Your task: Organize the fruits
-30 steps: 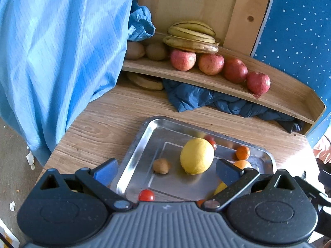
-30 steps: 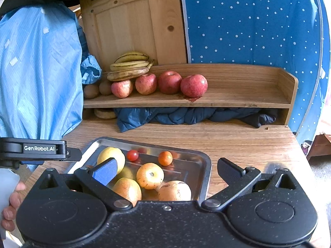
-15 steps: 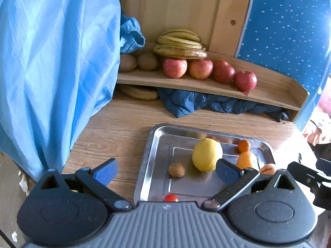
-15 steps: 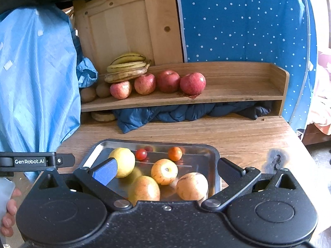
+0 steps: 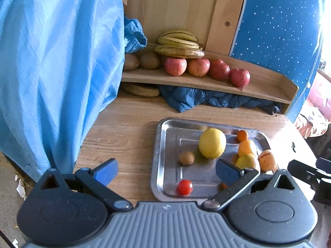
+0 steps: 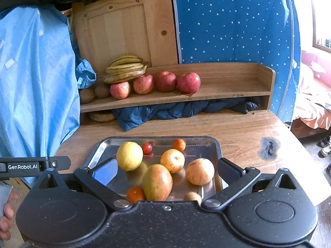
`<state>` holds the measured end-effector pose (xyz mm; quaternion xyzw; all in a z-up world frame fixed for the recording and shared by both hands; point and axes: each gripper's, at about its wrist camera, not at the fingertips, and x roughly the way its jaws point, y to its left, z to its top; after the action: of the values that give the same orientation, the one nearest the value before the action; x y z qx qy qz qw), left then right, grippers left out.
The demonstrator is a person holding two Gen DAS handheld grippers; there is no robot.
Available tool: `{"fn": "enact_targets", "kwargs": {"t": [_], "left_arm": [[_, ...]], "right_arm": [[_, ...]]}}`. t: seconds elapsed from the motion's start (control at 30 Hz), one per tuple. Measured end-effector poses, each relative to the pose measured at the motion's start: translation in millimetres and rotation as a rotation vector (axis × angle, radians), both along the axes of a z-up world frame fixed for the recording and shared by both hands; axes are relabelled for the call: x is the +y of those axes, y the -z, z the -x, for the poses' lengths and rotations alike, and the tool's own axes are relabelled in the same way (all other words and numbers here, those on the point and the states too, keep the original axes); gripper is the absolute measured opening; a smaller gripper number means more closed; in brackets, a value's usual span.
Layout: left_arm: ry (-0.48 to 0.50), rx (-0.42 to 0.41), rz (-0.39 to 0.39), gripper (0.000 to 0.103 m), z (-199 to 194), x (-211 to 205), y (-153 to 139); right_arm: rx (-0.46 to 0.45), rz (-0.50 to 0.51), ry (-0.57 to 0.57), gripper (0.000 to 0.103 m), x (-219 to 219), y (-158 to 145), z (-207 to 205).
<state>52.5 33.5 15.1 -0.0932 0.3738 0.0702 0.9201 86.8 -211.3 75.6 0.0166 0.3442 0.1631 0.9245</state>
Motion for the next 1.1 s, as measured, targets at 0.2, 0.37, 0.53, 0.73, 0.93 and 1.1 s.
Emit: {"fn": "enact_targets", "kwargs": {"t": [0.2,0.37,0.53,0.73,0.93,1.1], "left_arm": [[0.014,0.018,-0.010,0.102,13.0,7.1,0.5],[0.026,0.036,-0.012,0.102,23.9,8.8,1.7],[0.030,0.056,-0.011,0.102,33.1,10.6,4.3],[0.056,0.075,-0.013,0.102,43.6,9.1,6.7],[0.090,0.093,-0.004,0.102,50.4,5.7,8.7],[0.102,0.109,0.007,0.102,53.8,4.1,12.0]], "right_arm": [[0.008,0.000,0.017,0.102,5.1,-0.8,22.2],[0.025,-0.002,0.036,0.102,5.3,0.4,37.9],[0.048,-0.004,0.044,0.102,4.7,3.3,53.8],[0.074,-0.006,0.055,0.102,3.1,9.3,68.9],[0.082,-0.011,0.064,0.102,3.5,12.4,79.7],[0.084,-0.001,0.083,0.102,1.7,11.4,83.2]]}}
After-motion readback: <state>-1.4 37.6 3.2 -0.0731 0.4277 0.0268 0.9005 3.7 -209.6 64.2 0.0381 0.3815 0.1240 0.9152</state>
